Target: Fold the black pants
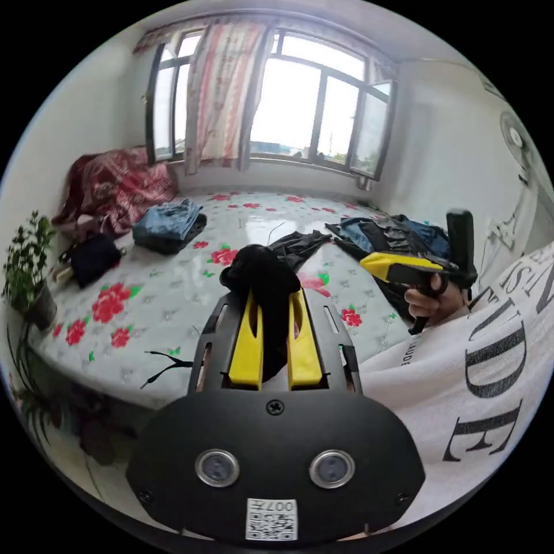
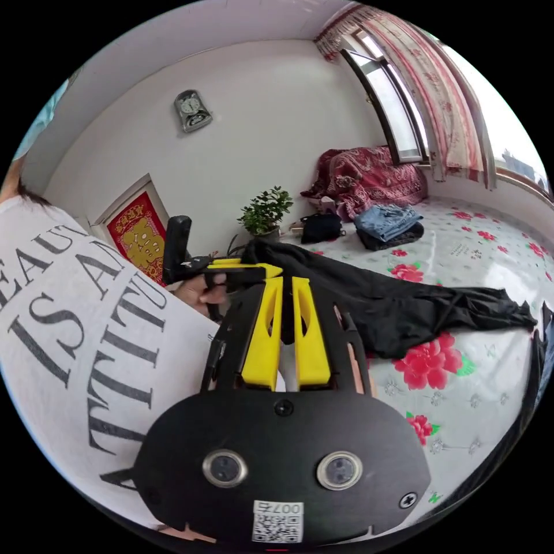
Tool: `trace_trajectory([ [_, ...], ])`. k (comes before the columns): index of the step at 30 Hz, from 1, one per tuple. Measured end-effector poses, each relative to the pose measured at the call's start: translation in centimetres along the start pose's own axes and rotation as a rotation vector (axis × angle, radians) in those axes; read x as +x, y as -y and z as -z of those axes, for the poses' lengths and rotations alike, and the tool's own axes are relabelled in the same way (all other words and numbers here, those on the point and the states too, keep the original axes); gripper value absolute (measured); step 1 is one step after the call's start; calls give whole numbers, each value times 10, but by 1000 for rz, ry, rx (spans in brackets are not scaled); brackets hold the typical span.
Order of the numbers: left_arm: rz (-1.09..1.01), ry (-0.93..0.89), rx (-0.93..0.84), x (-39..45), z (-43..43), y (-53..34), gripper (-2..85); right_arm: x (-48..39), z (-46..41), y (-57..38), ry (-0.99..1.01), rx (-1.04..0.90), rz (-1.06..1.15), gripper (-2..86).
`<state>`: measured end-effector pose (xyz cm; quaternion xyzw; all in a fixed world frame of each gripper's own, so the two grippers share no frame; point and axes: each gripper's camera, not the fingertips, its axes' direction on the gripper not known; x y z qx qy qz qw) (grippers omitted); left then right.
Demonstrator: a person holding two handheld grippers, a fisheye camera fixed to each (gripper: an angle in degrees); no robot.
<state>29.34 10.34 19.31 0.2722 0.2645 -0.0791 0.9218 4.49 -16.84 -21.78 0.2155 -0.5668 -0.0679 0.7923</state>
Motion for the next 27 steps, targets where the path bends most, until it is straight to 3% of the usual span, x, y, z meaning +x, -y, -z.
trace_trajectory([
  [3,235,47,26,-65,57,-19,52,41,-8,-24,-79,-80,-145,32],
  [9,438,160,137,-135,165,-35,53,119,-30,-22,-239,-175,-309,61],
  [14,487,259,91,-179,192,-28,57,169,-87,21,-345,-229,-343,78],
  [27,465,198,3,-315,195,68,58,297,-339,168,-515,-482,-330,103],
])
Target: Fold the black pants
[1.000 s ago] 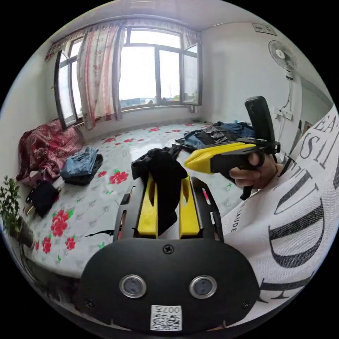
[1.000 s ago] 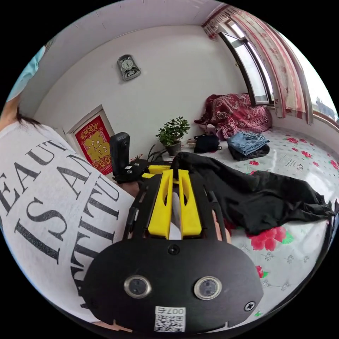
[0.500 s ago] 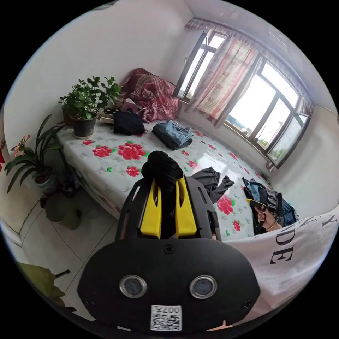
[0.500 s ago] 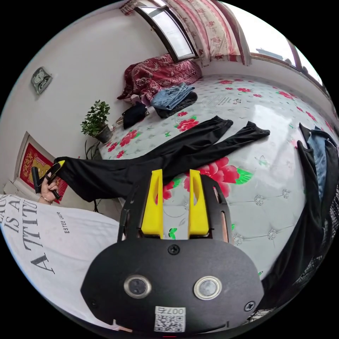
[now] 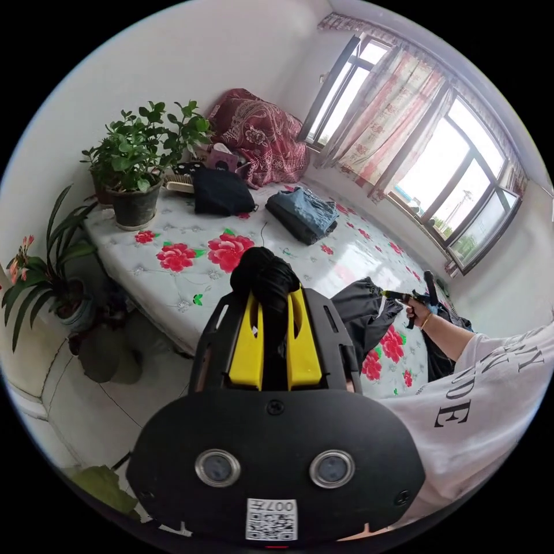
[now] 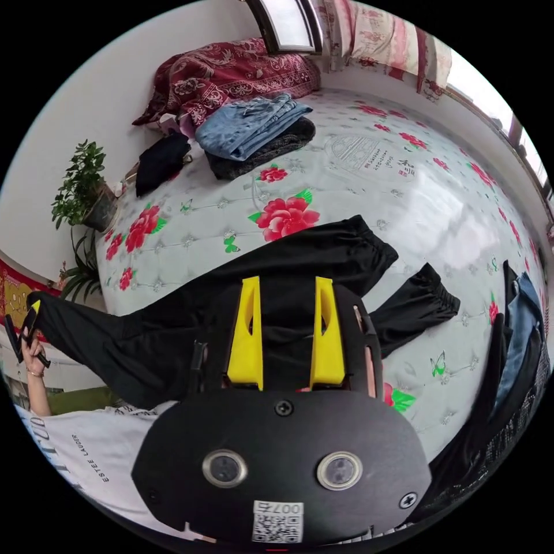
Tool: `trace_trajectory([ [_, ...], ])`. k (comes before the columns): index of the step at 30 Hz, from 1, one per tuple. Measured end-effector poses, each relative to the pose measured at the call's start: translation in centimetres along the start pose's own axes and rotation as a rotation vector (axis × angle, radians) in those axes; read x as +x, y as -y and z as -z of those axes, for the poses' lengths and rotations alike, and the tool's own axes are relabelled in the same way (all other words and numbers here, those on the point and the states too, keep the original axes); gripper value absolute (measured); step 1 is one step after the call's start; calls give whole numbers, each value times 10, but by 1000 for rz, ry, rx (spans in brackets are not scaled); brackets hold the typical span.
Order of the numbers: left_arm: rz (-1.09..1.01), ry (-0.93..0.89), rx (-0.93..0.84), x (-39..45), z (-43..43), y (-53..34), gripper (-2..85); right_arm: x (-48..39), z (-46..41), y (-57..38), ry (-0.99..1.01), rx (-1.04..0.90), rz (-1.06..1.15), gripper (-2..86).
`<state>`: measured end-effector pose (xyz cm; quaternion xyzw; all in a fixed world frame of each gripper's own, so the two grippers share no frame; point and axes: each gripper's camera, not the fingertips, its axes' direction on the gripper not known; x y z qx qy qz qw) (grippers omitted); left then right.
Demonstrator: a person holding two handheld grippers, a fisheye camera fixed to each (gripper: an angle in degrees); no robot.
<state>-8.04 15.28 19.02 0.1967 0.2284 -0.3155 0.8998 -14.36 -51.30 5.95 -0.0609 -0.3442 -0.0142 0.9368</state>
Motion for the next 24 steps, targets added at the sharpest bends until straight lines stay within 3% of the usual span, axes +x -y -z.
trace_trajectory([
  [10,32,-95,-23,-39,-70,124,57,43,-134,106,-69,-177,-148,101],
  [13,-36,-122,-37,-29,-103,173,58,33,-142,108,-167,-112,-60,75],
  [17,-125,-161,-34,-8,-148,239,58,52,-130,120,-147,-182,-35,15],
  [19,-151,-182,-25,1,-157,263,58,77,-91,121,-73,-79,-72,6],
  [24,-287,-157,4,18,-126,286,57,183,120,23,176,498,-346,-1],
])
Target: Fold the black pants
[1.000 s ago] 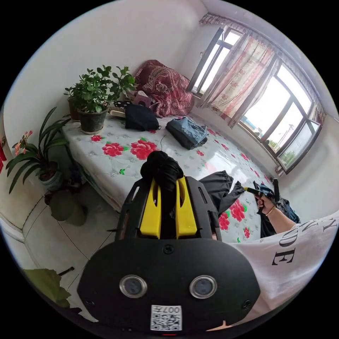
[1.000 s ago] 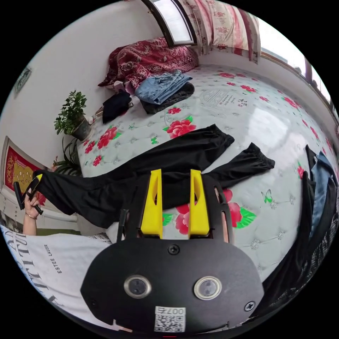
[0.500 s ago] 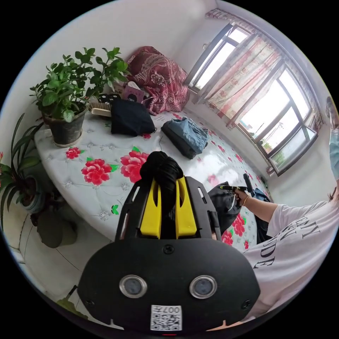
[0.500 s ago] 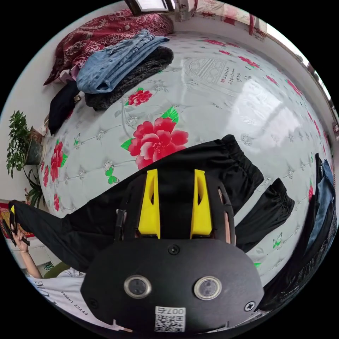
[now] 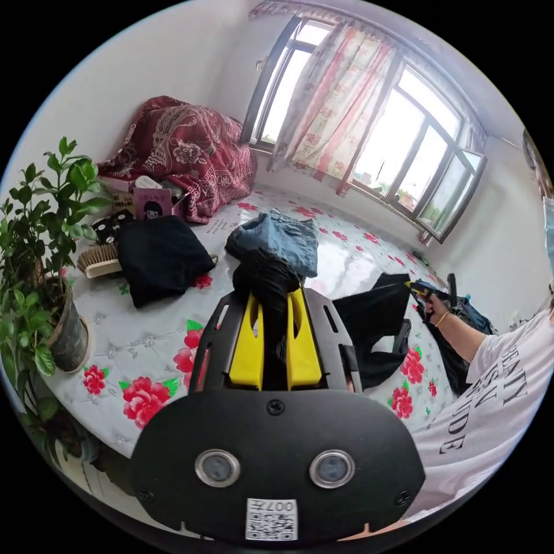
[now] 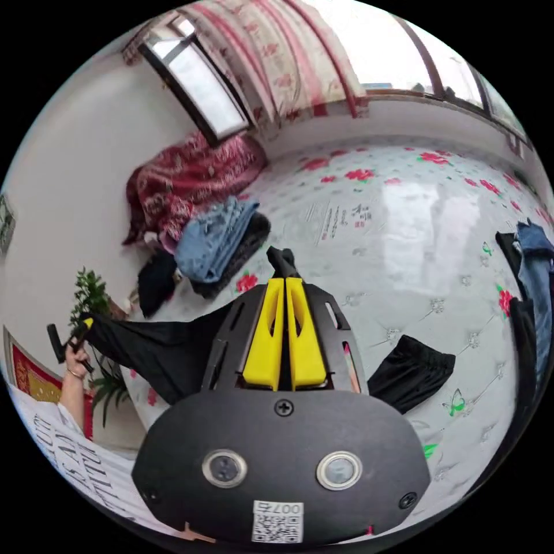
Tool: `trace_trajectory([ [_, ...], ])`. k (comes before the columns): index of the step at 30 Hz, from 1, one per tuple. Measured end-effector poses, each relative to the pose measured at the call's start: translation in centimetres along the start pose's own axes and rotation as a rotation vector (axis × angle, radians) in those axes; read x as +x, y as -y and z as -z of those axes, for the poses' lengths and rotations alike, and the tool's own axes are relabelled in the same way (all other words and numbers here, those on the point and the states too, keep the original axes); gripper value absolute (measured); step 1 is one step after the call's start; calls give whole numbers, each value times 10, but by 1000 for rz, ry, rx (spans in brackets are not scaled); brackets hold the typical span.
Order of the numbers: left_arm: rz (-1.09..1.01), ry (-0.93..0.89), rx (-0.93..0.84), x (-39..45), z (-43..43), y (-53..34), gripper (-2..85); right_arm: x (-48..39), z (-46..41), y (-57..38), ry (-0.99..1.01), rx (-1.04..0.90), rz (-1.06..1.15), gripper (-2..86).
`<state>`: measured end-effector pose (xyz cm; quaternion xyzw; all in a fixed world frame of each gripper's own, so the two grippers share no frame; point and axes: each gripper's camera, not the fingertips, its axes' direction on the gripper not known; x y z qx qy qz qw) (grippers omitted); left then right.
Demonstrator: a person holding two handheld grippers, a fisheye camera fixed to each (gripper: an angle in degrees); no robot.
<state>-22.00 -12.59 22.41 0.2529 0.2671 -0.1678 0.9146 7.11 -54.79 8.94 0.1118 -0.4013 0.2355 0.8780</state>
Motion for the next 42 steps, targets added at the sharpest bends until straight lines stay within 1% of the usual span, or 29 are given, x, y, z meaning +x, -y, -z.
trace_trajectory([
  [1,-9,3,-2,1,5,-3,57,9,31,-3,18,52,-14,-1],
  [3,-42,-1,-12,6,26,-22,59,46,141,-28,60,213,-39,-2],
  [4,-48,-6,-17,7,30,-29,59,55,164,-37,64,239,-39,-2],
  [5,-61,-13,-38,10,35,-43,59,72,206,-57,50,267,-37,-2],
  [6,-73,-16,-69,14,36,-60,58,88,238,-81,14,271,-35,-2],
  [7,-73,-18,-86,16,35,-68,57,97,250,-95,-6,265,-36,-2],
  [9,-86,-14,-183,27,22,-103,55,139,271,-153,-100,148,-103,-2],
  [10,-81,-17,-214,29,16,-112,54,151,270,-170,-120,105,-133,-2],
  [12,-87,19,-384,39,-15,-149,41,206,255,-242,-195,-99,-326,-1],
  [13,-95,33,-434,41,-24,-159,35,219,251,-261,-210,-137,-380,0],
  [14,-99,53,-534,45,-41,-178,24,240,246,-298,-229,-186,-492,1],
  [15,-91,77,-604,46,-54,-194,13,256,245,-331,-230,-201,-595,4],
  [18,2,112,-660,35,-55,-211,-2,269,254,-375,-263,-213,-692,17],
  [20,51,124,-634,27,-43,-211,-2,267,269,-379,-294,-186,-678,27],
  [23,145,139,-536,10,-14,-200,23,266,300,-371,-307,-76,-660,44],
  [26,242,79,-395,-1,9,-188,75,265,318,-357,-289,44,-649,63],
  [27,264,40,-349,-1,11,-184,90,263,315,-350,-284,60,-630,72],
  [29,269,-12,-325,4,1,-177,109,261,299,-335,-292,32,-587,83],
  [31,269,-63,-364,13,-23,-169,119,256,272,-319,-332,-43,-528,91],
  [32,296,-77,-419,17,-44,-164,114,252,250,-310,-361,-105,-480,92],
  [33,330,-61,-487,20,-67,-159,99,248,226,-303,-385,-170,-440,90],
  [34,344,-41,-515,21,-77,-158,86,247,214,-300,-401,-205,-427,86],
  [36,355,62,-614,28,-103,-152,32,246,173,-295,-510,-370,-401,56],
  [37,340,77,-620,29,-104,-150,19,246,166,-295,-550,-407,-392,47],
  [39,277,134,-628,33,-96,-145,5,237,164,-297,-728,-441,-328,15],
  [41,239,174,-655,34,-83,-148,1,235,185,-304,-834,-408,-358,8],
  [42,220,190,-681,34,-74,-154,0,235,204,-313,-851,-369,-403,7],
])
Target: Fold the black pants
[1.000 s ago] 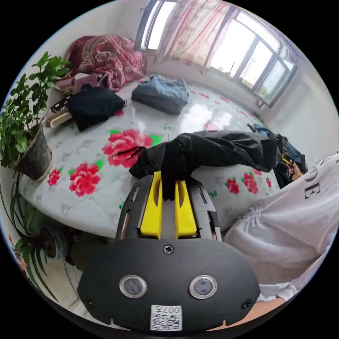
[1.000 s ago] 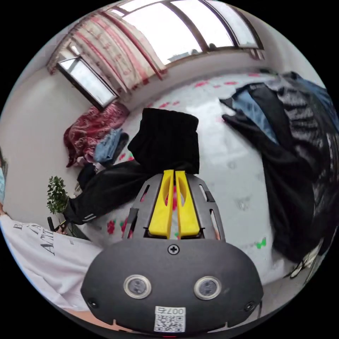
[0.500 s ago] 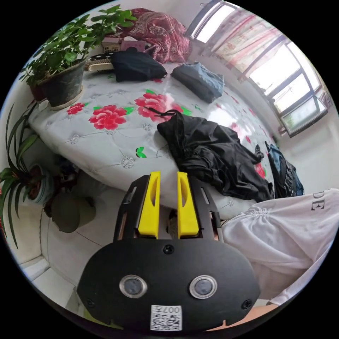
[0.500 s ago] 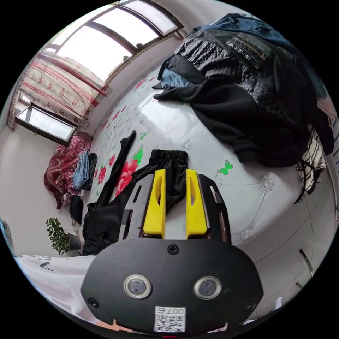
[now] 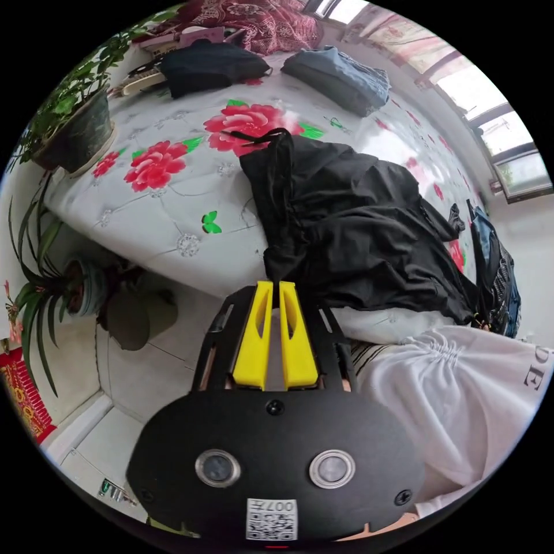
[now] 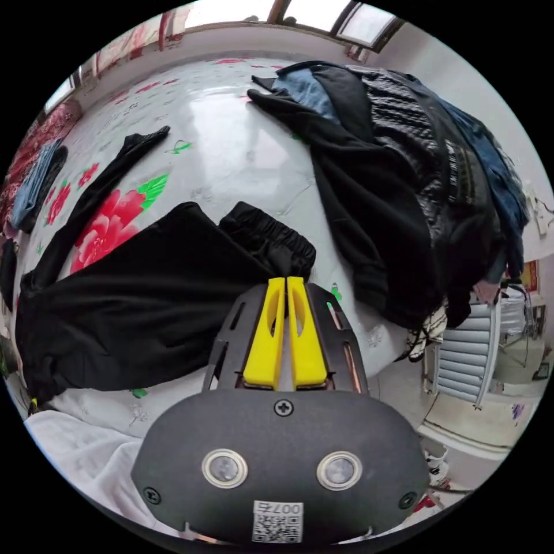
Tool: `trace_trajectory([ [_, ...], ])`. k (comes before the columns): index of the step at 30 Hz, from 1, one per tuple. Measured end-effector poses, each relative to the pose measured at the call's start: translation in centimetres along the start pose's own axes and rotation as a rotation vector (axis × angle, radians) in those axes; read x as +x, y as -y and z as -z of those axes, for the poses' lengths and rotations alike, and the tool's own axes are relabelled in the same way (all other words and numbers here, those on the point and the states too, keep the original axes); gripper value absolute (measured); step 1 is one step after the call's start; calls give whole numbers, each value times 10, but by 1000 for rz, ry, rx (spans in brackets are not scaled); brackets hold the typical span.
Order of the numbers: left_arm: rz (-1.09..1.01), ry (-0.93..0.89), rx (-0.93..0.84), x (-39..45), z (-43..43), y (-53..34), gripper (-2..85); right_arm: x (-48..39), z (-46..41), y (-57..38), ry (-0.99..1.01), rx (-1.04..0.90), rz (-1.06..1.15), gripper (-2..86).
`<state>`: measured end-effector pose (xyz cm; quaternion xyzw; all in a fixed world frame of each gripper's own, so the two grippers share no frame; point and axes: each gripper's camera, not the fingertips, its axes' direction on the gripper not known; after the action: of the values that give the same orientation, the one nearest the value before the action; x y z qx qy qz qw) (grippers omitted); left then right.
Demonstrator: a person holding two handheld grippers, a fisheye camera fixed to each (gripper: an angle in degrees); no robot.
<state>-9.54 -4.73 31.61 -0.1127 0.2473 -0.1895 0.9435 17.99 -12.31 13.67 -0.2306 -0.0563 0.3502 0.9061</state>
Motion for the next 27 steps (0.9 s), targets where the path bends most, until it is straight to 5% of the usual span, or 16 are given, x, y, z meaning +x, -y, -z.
trace_trajectory([
  [4,-8,-43,-84,-11,-5,-28,17,39,3,-35,41,-24,-122,18],
  [8,122,-45,21,-34,15,-40,56,42,43,-40,42,134,-126,34],
  [14,73,19,235,-19,50,36,87,-44,69,49,378,238,61,52],
  [21,-229,183,44,79,-46,172,93,-189,21,173,526,88,166,62],
  [27,-243,283,-83,102,-110,201,58,-248,-32,218,495,-52,98,31],
])
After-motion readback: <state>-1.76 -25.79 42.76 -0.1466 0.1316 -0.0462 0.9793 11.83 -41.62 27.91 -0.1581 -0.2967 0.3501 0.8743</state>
